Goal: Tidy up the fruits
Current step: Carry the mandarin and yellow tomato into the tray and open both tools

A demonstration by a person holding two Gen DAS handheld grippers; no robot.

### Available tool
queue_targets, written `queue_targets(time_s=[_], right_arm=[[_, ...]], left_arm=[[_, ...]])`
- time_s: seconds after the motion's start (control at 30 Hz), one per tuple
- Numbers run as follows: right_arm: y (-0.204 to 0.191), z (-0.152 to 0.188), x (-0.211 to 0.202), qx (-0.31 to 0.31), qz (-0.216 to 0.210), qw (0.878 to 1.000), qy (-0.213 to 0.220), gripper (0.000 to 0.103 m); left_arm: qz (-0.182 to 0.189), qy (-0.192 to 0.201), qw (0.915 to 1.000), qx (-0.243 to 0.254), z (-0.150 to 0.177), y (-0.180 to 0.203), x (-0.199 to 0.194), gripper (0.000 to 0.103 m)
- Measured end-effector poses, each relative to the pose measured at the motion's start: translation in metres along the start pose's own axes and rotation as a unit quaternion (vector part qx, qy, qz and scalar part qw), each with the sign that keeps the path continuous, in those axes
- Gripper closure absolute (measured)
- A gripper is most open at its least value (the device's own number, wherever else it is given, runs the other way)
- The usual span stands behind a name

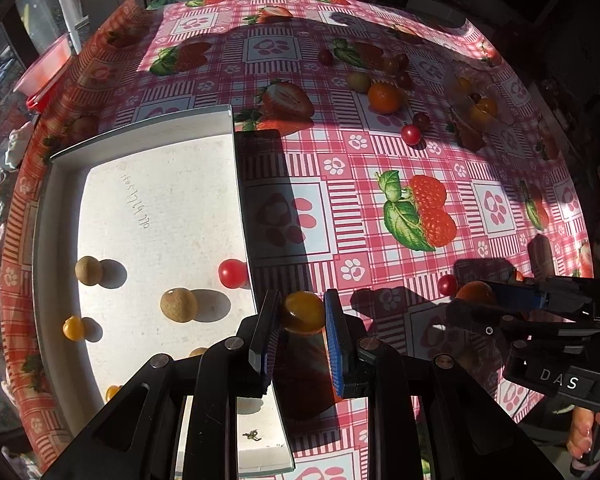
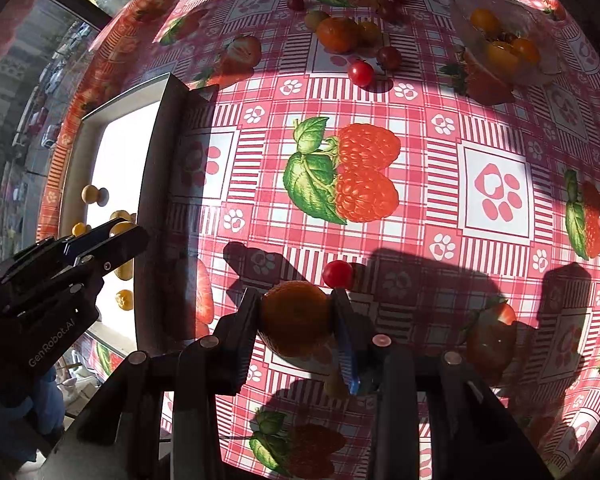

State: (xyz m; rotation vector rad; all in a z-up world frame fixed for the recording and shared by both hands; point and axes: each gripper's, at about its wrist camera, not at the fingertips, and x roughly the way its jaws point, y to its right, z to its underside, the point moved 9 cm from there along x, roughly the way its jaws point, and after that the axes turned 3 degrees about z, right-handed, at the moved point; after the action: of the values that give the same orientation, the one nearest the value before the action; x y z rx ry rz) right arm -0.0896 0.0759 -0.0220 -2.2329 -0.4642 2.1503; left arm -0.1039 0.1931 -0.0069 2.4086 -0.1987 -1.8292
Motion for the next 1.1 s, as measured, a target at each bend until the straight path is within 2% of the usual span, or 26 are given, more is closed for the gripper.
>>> queue_targets(time_s=[0.3, 0.6, 0.8, 1.1], right_arm=[[-0.063, -0.042, -0.009, -0.054, -0.028, 0.998, 0.019, 0.064], [-0.142, -0.067, 0.021, -0.114, -0.048, 0.992, 0.002, 0.064], [-0.171, -0.078, 0.055, -0.145, -0.032, 0.989, -0.017, 0.064], [-0.181, -0.080, 0.088, -0.175, 0.013, 0.984, -0.034, 0.064]], left_arm=[[-0.028, 0.040, 0.9982, -0.036, -0.009, -0.053, -0.031, 0.080], [-0.066, 0.015, 0.9945, -0.080, 0.014, -0.117, -0.014, 0.080], [-0.077, -0.011, 0.9928, -0.092, 0.026, -0.138, 0.008, 0.080], [-0.078, -0.024, 0.9922, -0.095, 0.036, -0.142, 0.019, 0.080]])
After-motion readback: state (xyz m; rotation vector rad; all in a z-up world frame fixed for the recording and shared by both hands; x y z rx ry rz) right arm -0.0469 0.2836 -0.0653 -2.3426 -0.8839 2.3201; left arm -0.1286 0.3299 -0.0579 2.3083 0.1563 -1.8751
